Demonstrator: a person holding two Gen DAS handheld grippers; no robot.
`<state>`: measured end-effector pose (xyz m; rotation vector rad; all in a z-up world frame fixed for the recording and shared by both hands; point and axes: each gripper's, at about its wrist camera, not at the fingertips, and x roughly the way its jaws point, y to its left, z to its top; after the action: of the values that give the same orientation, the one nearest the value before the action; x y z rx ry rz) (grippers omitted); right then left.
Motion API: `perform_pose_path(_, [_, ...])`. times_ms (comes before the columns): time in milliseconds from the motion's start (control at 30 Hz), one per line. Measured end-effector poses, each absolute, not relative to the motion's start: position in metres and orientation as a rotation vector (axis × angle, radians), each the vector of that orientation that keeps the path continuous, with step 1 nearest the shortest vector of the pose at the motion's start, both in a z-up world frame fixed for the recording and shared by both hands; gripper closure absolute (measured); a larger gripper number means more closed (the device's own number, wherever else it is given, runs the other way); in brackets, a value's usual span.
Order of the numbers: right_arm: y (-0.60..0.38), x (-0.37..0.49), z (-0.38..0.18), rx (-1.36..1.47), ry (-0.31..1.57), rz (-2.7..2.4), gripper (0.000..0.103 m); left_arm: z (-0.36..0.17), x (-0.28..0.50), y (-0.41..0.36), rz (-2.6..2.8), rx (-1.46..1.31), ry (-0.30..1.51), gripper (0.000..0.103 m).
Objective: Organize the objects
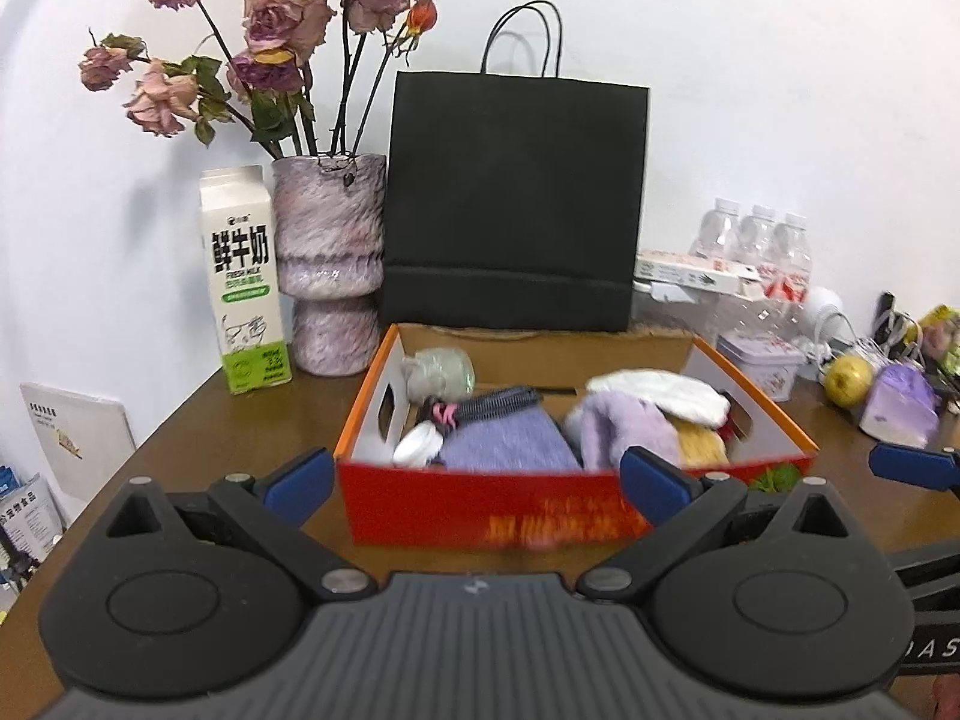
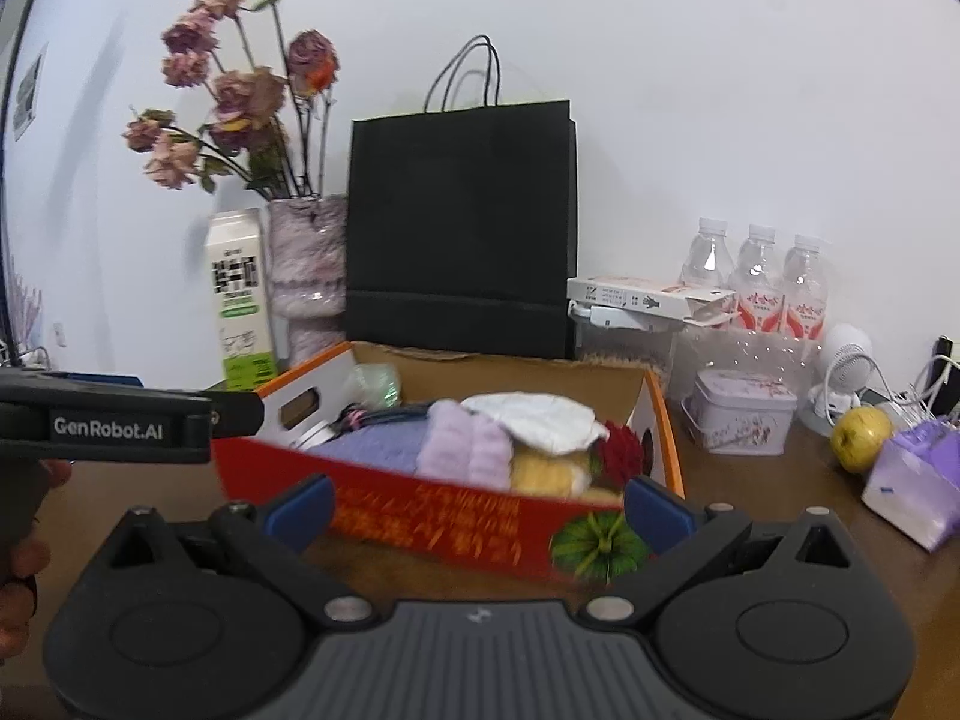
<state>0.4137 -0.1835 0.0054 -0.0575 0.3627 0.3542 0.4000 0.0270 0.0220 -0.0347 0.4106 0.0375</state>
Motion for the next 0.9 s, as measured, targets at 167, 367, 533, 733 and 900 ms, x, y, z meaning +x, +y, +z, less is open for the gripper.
perform_pose_path(167, [-0.19, 0.362, 0.011, -0.052, 0.366, 0.363, 0.0, 0.029, 0.35, 0.028, 0.008, -0.037, 0.412, 0.0])
perform_pose_path(367, [-0.198, 0.293, 0.019, -0.046, 0.367, 0.376, 0.0, 0.032, 0.284, 0.029, -0.006, -0.021, 0.436, 0.0])
perform_pose_path(533, [-0.206, 0.242, 0.023, -0.023, 0.381, 0.393, 0.0, 0.033, 0.231, 0.029, 0.003, -0.015, 0.458, 0.0])
perform_pose_path(733, [-0.209, 0.191, 0.032, -0.037, 0.356, 0.413, 0.0, 0.034, 0.183, 0.027, 0.003, -0.028, 0.462, 0.0])
perform_pose_path(900, [-0.209, 0.169, 0.035, -0.044, 0.352, 0.426, 0.0, 0.033, 0.159, 0.025, 0.01, -0.025, 0.464, 0.0])
